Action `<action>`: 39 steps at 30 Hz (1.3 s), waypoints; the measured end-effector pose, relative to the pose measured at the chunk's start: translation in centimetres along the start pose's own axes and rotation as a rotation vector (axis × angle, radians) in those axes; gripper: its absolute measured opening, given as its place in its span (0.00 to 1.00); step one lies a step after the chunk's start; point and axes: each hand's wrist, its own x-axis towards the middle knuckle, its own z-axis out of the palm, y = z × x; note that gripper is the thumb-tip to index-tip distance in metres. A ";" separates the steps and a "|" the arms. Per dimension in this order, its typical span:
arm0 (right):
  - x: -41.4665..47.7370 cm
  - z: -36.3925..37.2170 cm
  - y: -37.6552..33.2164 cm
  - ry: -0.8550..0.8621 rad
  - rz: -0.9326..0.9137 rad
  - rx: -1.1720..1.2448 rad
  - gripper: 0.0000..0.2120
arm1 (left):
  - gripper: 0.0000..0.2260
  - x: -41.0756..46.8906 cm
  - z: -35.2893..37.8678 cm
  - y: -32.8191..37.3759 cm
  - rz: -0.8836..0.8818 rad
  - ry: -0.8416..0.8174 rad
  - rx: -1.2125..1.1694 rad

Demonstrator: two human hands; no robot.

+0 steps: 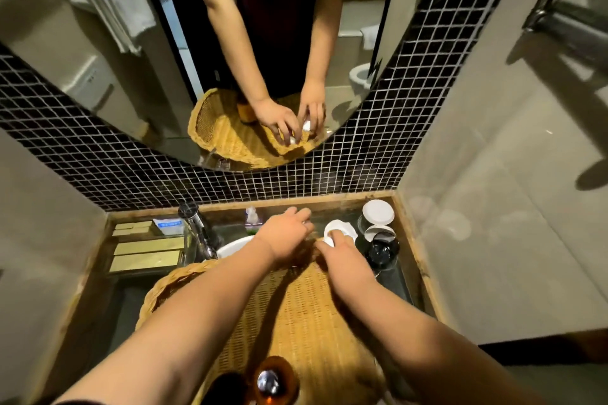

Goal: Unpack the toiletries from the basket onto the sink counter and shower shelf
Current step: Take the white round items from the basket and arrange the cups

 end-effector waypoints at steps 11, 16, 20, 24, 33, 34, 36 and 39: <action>2.0 -2.2 7.1 -0.041 0.153 -0.107 0.29 | 0.17 9.3 0.3 1.3 0.087 -0.072 -0.057; 3.2 0.0 9.2 -0.013 0.169 -0.149 0.30 | 0.20 13.6 2.0 0.5 0.221 -0.250 0.020; 4.2 1.3 10.6 0.011 0.207 -0.170 0.27 | 0.20 16.0 3.2 0.0 0.289 -0.380 0.082; 5.0 2.3 11.6 0.025 0.189 -0.227 0.30 | 0.13 18.0 5.3 -0.2 0.374 -0.410 0.057; 5.8 3.6 13.5 0.081 0.114 -0.109 0.30 | 0.16 19.9 8.0 0.5 0.401 -0.424 -0.044; 5.8 3.7 13.6 0.083 0.113 -0.104 0.29 | 0.16 19.8 8.2 0.5 0.406 -0.434 -0.046; 5.9 3.8 13.7 0.083 0.120 -0.094 0.30 | 0.18 19.7 8.6 0.4 0.425 -0.431 -0.057; 5.8 3.9 13.7 0.074 0.148 -0.065 0.32 | 0.21 19.5 9.6 0.1 0.448 -0.448 -0.027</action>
